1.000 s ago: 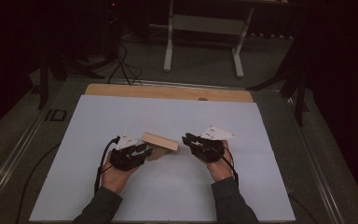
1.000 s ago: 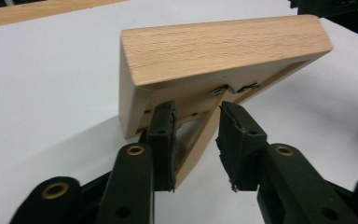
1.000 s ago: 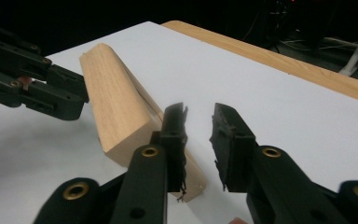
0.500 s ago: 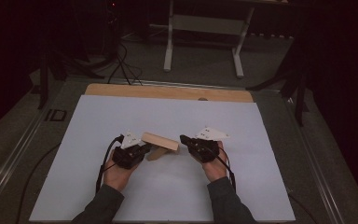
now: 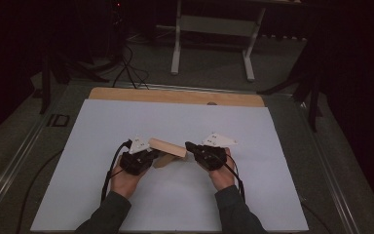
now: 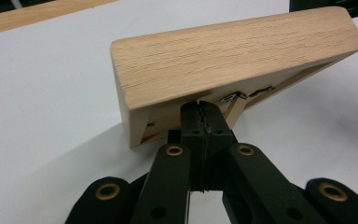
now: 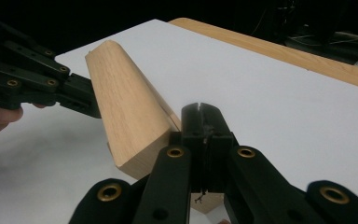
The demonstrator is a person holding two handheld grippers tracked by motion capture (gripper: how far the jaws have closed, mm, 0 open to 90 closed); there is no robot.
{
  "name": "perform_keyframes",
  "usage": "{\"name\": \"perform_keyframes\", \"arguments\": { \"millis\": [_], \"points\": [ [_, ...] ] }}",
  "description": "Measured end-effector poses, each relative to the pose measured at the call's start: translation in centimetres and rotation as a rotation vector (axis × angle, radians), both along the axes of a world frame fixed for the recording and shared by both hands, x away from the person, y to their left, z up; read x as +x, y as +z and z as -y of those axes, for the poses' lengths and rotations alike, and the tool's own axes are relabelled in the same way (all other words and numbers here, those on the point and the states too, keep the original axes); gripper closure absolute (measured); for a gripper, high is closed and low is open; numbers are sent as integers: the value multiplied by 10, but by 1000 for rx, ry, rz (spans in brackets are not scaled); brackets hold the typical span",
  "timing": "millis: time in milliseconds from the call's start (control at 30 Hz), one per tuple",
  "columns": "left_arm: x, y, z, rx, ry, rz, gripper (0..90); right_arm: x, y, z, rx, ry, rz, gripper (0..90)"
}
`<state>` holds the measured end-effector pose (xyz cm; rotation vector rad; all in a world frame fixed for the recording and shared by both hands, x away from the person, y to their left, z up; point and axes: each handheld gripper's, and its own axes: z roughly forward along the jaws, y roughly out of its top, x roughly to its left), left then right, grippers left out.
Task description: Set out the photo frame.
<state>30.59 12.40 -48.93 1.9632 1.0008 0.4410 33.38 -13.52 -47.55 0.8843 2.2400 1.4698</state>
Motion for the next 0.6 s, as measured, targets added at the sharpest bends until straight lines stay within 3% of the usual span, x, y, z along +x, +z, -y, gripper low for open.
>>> {"name": "perform_keyframes", "arguments": {
  "millis": [600],
  "points": [
    [1, -1, 8, -4, -15, -4, 895, -5, 1, 0, -24, 13, 12, 896]
  ]
}}
